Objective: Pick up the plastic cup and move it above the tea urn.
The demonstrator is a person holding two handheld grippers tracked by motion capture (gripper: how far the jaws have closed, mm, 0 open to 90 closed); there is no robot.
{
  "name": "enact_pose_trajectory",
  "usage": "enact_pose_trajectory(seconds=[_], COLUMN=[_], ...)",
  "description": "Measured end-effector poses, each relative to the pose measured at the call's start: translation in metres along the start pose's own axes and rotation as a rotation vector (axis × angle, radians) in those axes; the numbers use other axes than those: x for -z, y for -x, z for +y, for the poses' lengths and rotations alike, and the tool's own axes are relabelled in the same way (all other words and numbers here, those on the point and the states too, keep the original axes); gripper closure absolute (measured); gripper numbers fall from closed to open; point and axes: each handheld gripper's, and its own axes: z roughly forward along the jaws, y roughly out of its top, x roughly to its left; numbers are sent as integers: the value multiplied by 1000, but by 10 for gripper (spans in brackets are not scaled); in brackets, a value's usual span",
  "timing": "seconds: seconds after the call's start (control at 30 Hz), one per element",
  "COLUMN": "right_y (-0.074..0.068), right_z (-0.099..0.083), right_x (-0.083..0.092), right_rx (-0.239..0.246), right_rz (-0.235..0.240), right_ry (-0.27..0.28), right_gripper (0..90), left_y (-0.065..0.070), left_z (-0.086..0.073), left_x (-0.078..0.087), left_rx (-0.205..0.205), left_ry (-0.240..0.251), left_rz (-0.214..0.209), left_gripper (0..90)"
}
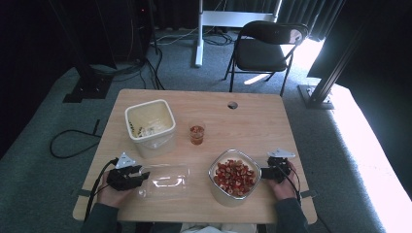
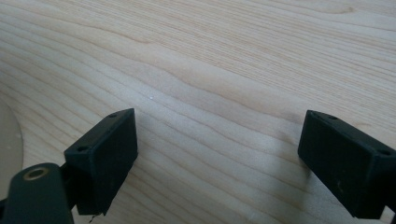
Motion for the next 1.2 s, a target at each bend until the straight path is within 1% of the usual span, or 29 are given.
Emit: enact_pose_trajectory(seconds=[0.03, 0.13, 0.2, 0.27, 0.3, 0.37, 0.4, 0.43, 0.47, 0.5, 0.53, 0.57, 0.6, 0.63, 0.7, 0.8, 0.97, 1.07, 1.1, 1.13, 1.2], right_y=[0, 0, 0, 0, 0, 0, 0, 0, 0, 0, 0, 0, 0, 0, 0, 0, 0, 0, 0, 0, 0], right_z=[0, 0, 0, 0, 0, 0, 0, 0, 0, 0, 0, 0, 0, 0, 0, 0, 0, 0, 0, 0, 0], right_x=[0, 0, 0, 0, 0, 0, 0, 0, 0, 0, 0, 0, 0, 0, 0, 0, 0, 0, 0, 0, 0], right_rx=[0, 1, 0, 1, 1, 1, 0, 0, 0, 1, 1, 1, 1, 0, 1, 1, 0, 1, 1, 1, 0], right_rz=[0, 0, 0, 0, 0, 0, 0, 0, 0, 0, 0, 0, 0, 0, 0, 0, 0, 0, 0, 0, 0], right_ry=[0, 0, 0, 0, 0, 0, 0, 0, 0, 0, 1, 0, 0, 0, 1, 0, 0, 1, 1, 1, 0], right_gripper=[114, 114, 114, 114, 114, 114, 114, 114, 114, 114, 114, 114, 114, 114, 114, 114, 114, 114, 114, 114, 114], left_y=[0, -1, -2, -3, -3, -5, -8, -9, -9, -12, -13, -13, -13, -14, -14, -14, -16, -18, -18, -18, -18], left_z=[0, 1, 1, 2, 2, 3, 5, 6, 6, 8, 9, 9, 11, 14, 16, 18, 21, 24, 24, 26, 30], left_x=[-1, -3, -3, -2, -2, 1, 5, 7, 7, 13, 16, 16, 19, 24, 28, 31, 39, 42, 42, 43, 47], left_rx=[6, 4, 4, 10, 17, 25, 42, 51, 51, 60, 64, 64, 66, 61, 63, 57, 65, 76, 76, 76, 75], left_ry=[-10, -30, -30, -28, -23, -12, 11, 23, 23, 56, 68, 68, 81, 98, 116, 128, 157, 173, 173, 180, 195], left_rz=[1, 13, 28, 33, 34, 50, 58, 56, 56, 56, 59, 59, 66, 90, 87, 94, 88, 57, 57, 47, 38], left_gripper=[574, 653, 715, 749, 749, 764, 776, 783, 788, 796, 804, 810, 813, 815, 819, 823, 825, 825, 825, 825, 825])
